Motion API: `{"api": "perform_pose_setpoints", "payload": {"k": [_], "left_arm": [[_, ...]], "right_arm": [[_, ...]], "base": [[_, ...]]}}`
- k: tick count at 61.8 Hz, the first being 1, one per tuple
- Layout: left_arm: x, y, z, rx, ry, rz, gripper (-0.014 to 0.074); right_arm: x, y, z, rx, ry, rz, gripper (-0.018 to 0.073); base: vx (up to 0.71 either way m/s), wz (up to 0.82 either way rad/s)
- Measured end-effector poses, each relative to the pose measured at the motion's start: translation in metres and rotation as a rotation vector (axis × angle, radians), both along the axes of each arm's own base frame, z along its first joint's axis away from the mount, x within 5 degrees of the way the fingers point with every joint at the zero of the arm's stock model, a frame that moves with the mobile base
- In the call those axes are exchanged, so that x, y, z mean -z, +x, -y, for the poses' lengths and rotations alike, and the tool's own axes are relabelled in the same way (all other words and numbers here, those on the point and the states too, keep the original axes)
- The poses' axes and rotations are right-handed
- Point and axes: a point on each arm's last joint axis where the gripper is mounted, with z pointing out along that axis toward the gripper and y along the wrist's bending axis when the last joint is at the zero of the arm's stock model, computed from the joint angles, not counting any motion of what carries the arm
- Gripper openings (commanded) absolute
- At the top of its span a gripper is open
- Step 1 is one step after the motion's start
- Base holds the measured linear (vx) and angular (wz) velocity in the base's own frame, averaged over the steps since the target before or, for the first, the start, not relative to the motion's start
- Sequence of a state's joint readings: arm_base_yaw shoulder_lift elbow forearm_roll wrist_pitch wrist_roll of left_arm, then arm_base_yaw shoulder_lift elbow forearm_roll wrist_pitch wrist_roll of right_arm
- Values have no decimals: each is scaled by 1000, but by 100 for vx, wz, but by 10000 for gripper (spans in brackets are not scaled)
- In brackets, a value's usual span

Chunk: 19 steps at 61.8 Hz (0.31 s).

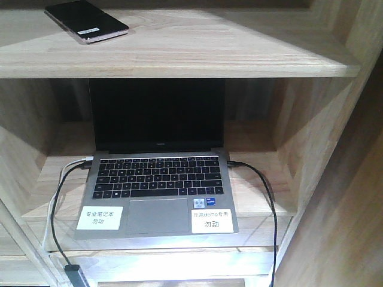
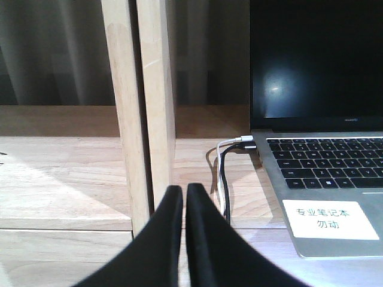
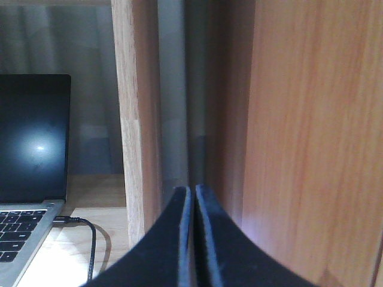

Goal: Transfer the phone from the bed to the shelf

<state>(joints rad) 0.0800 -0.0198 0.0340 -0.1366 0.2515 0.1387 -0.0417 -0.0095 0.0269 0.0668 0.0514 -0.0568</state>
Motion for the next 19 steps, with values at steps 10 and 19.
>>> {"api": "perform_pose_setpoints", "payload": {"k": [10, 19], "left_arm": [[0, 0, 0, 0, 0, 0, 1], [0, 0, 0, 0, 0, 0, 1]], "right_arm": [[0, 0, 0, 0, 0, 0, -4], [0, 0, 0, 0, 0, 0, -4]], "base": [[0, 0], [0, 0]]}}
